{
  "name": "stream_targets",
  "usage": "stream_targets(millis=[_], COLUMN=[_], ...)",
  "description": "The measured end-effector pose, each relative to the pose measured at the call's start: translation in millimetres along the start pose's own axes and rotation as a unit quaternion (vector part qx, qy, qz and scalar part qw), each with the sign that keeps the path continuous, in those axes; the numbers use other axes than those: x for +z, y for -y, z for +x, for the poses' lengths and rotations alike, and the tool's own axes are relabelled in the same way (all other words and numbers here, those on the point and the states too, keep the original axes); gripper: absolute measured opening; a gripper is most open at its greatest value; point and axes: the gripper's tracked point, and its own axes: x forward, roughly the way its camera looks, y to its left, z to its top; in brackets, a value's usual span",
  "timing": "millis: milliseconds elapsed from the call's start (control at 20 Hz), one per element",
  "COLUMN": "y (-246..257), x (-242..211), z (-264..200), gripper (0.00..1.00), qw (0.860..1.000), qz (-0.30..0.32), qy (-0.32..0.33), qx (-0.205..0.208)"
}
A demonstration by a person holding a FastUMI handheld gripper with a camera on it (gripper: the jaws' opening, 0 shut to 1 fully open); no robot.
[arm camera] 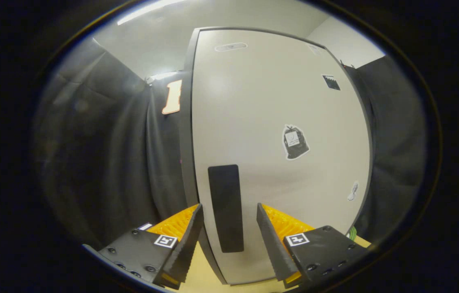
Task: Open the shoe cabinet door, grab the shoes and put them into the shoe cabinet, then close the shoe cabinet door.
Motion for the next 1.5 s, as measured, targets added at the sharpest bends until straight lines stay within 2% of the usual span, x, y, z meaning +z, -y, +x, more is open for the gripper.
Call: stream_targets(millis=[250, 450, 500, 750, 800, 950, 1500], y=[0, -1, -5, -5, -5, -4, 5], x=[-10, -10, -7, -10, -12, -11, -9], z=[7, 9, 4, 8, 14, 9, -19], gripper=[0.81, 0.60, 0.55, 0.29, 0.28, 0.13, 0.13], qw=[1.000, 1.000, 1.000, 1.000, 1.000, 1.000, 0.999], qz=[0.001, -0.001, 0.004, 0.005, 0.005, 0.011, 0.030], qy=[-0.017, -0.009, -0.011, -0.014, -0.012, -0.016, -0.007], qx=[0.004, 0.005, 0.016, 0.012, 0.009, 0.005, -0.013])
